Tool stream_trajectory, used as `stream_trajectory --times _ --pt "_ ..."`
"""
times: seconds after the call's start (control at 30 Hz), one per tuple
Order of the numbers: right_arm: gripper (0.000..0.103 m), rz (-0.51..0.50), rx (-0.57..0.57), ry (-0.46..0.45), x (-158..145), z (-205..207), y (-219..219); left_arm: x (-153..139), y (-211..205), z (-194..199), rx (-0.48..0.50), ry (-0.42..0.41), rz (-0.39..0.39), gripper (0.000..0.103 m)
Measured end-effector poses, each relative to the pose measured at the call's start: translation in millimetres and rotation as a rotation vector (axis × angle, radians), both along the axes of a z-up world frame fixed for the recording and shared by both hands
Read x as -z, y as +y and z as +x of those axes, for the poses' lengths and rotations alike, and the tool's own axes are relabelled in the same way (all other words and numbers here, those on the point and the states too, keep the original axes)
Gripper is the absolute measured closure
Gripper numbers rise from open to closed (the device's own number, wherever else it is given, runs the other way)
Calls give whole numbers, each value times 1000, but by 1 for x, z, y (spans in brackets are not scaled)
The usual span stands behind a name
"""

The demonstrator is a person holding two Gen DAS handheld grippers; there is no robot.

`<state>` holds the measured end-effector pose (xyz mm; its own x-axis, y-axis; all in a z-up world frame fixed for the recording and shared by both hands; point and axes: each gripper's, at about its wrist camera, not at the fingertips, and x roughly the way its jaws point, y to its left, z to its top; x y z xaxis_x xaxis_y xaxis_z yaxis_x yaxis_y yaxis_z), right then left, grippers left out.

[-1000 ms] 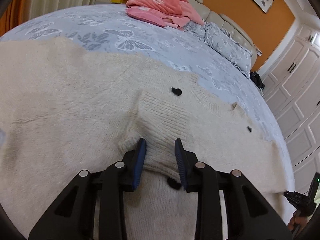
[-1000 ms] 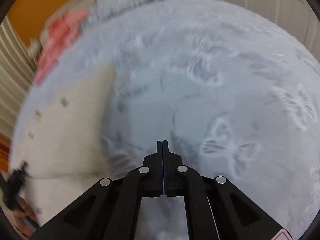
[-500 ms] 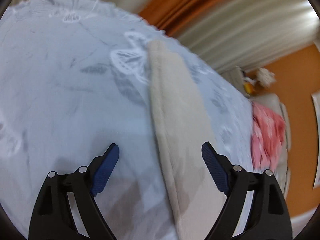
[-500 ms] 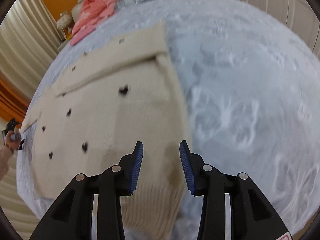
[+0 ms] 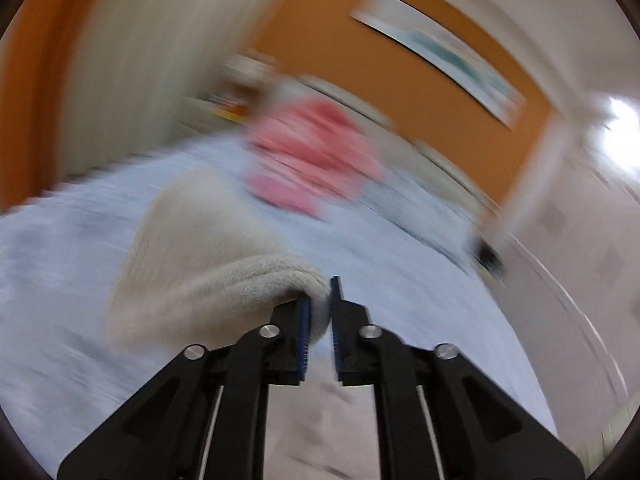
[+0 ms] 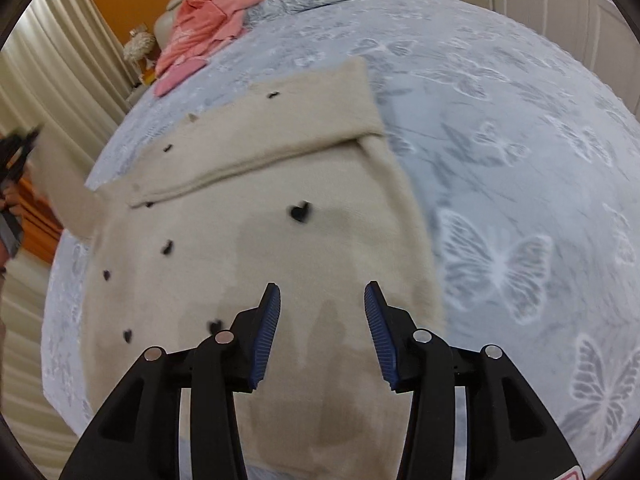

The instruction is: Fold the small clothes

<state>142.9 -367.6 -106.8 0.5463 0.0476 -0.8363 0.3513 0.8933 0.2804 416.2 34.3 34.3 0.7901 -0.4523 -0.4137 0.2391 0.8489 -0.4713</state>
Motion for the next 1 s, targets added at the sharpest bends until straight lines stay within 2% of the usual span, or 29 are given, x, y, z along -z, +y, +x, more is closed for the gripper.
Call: stream_trajectory --times 0.03,0.07,0.1,0.17,0.2,0.27,0.33,0.43,0.5,0.53,0.63,0.7,0.77,0.8,0.83,0.87,0.9,0.93,1.0 --pt "58 4 -9 -4 0 4 3 13 -31 -10 68 34 0 46" --pt "56 8 -23 -2 0 10 6 37 -63 -23 114 94 -6 23" --pt "56 15 -37 -2 0 15 8 59 -82 -37 108 150 -5 12" --pt "55 26 -57 -12 -4 22 9 102 -100 -65 96 253 -39 12" --pt "52 32 -70 -17 -6 27 9 117 -97 -78 77 289 -76 12" --pt "46 36 -109 -36 -11 42 11 134 -77 -97 18 313 -160 12" --pt "45 57 -152 -50 -11 65 13 147 -49 -101 -55 352 -233 12" --pt "45 105 -217 -54 -5 122 22 155 -13 -78 -156 412 -276 12" --pt "44 128 -254 -61 1 166 30 156 12 -62 -221 423 -307 12" --pt "44 136 -250 -65 5 185 31 156 19 -57 -241 429 -322 12" --pt "44 268 -158 -42 27 241 18 170 44 -40 -300 479 -406 12" --pt "44 374 -50 -27 44 270 3 185 52 -27 -323 512 -495 17" --pt "44 448 10 -31 58 291 -1 198 59 -17 -330 512 -583 27" --pt "45 477 15 -41 62 297 0 203 59 -13 -321 504 -619 40" --pt "52 512 12 -54 66 303 3 207 61 -11 -329 505 -642 54" --pt "89 563 -8 -59 70 311 9 211 61 -10 -335 502 -657 63" --pt "93 590 -21 -46 71 316 14 214 62 -8 -350 505 -661 82" --pt "93 596 -24 -71 62 317 17 214 63 -6 -360 504 -662 93" --pt "94 578 -69 -241 18 302 14 208 69 -7 -369 465 -663 95"
